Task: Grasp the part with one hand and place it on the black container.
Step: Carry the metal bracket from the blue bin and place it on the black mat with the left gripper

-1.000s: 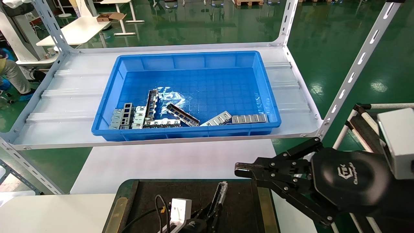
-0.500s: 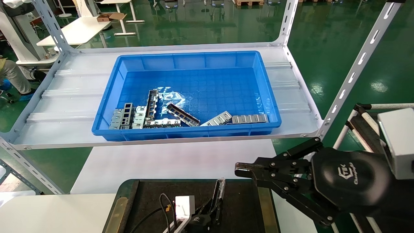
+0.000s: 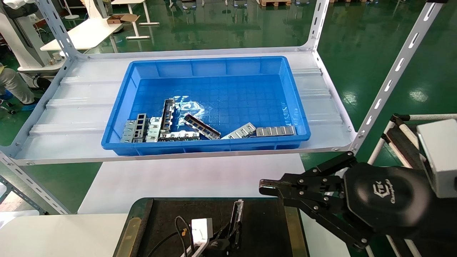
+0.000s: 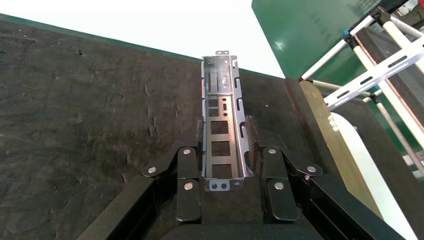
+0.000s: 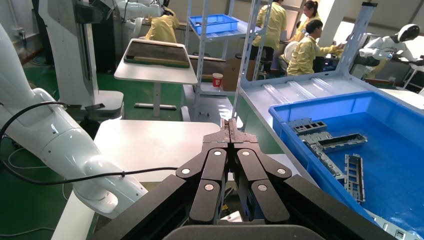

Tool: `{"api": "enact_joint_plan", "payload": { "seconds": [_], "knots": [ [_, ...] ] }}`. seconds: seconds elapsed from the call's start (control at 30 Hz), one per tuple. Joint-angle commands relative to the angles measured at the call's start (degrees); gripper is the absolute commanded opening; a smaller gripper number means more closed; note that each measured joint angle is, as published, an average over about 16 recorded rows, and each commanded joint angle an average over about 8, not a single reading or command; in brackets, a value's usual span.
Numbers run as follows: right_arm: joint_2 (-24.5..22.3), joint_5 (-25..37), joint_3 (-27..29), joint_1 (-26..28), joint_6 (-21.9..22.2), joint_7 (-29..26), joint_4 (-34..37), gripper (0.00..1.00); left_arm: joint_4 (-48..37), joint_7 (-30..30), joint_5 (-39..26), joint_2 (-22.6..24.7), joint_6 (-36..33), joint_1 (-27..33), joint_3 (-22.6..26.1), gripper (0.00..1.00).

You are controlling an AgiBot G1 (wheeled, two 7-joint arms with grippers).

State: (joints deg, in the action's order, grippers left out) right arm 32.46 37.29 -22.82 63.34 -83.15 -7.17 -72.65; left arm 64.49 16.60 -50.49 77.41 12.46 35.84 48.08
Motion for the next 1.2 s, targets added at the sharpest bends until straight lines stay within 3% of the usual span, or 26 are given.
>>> {"api": "enact_joint_plan", "payload": {
  "seconds": [0.03,0.5,0.57,0.6,0.7,0.8,0.87,1.0,1.2],
  "knots": [
    [0.0,0.0,0.0,0.0,0.0,0.0,0.0,0.0,-0.46,0.65,-0.72,0.09,-0.06,-0.01,-0.05,0.0],
    [0.0,0.0,-0.01,0.0,0.0,0.0,0.0,0.0,-1.67,8.27,-4.97,0.41,2.92,0.8,3.25,0.0],
    [0.0,0.0,-0.01,0.0,0.0,0.0,0.0,0.05,-1.86,9.51,-5.58,0.42,3.56,0.96,4.01,0.04],
    [0.0,0.0,-0.01,0.0,0.0,0.0,0.0,0.13,-1.97,10.16,-5.87,0.43,3.89,1.05,4.41,0.08],
    [0.0,-0.01,-0.01,0.0,0.0,0.0,0.0,0.5,-2.36,12.12,-6.72,0.43,4.87,1.33,5.65,0.26],
    [0.0,-0.01,-0.01,0.0,0.0,0.0,0.0,0.86,-2.76,14.1,-7.52,0.42,5.78,1.65,6.92,0.57],
    [0.0,-0.01,-0.01,0.0,0.0,0.0,0.0,1.0,-3.0,15.39,-8.05,0.4,6.34,1.87,7.77,0.75],
    [0.0,-0.01,-0.01,0.0,0.0,0.01,0.0,1.0,-3.5,17.91,-9.13,0.37,7.36,2.37,9.48,0.98],
    [0.0,-0.01,-0.01,0.0,0.01,0.01,0.0,1.0,-4.31,21.57,-10.5,0.33,8.55,3.25,11.86,1.0]
  ]
}}
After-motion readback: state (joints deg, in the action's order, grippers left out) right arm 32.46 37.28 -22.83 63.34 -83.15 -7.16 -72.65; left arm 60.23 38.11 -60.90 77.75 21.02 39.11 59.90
